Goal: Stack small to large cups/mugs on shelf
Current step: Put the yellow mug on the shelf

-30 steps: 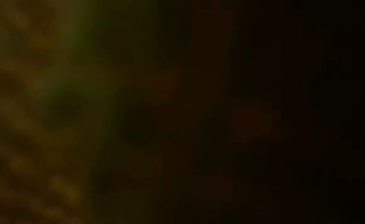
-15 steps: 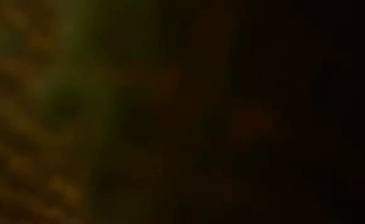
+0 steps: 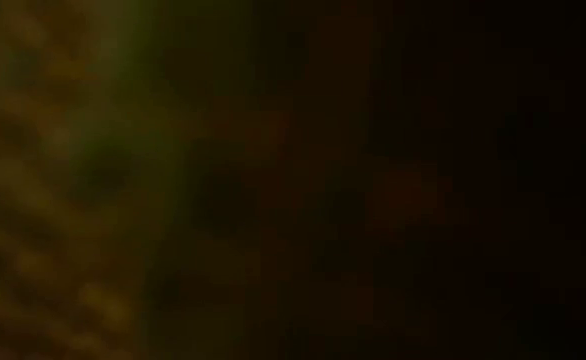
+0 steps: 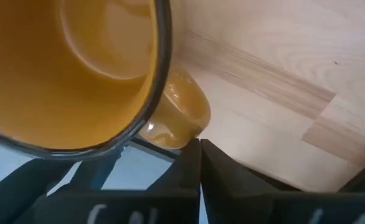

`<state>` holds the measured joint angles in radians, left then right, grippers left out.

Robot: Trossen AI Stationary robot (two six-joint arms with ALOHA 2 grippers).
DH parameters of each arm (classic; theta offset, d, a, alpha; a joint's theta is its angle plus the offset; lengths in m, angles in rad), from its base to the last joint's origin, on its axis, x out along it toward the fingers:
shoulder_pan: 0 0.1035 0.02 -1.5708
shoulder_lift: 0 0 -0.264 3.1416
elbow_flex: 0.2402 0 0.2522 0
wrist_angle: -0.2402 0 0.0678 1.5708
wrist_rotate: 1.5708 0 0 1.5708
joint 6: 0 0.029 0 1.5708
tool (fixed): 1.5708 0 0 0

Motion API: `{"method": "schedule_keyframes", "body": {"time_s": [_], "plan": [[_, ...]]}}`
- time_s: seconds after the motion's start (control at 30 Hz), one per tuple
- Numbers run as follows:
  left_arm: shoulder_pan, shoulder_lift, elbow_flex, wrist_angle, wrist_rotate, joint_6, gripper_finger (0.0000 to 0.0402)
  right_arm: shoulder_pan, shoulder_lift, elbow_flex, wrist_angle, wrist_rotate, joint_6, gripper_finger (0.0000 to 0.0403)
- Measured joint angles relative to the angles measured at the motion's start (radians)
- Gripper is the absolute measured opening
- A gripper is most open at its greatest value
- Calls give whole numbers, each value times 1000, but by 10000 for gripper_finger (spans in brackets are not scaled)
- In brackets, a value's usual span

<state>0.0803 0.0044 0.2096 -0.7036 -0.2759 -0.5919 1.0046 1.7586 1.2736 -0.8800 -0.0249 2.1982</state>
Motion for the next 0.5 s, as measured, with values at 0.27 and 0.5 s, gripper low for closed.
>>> {"method": "schedule_keyframes", "body": {"time_s": [0.27,0.5], "plan": [[0,0,0,0,0,0,21,0,-4,0,-23,47,0,4],[0,0,0,0,0,0,21,0,-5,0,-47,69,-1,4]]}}
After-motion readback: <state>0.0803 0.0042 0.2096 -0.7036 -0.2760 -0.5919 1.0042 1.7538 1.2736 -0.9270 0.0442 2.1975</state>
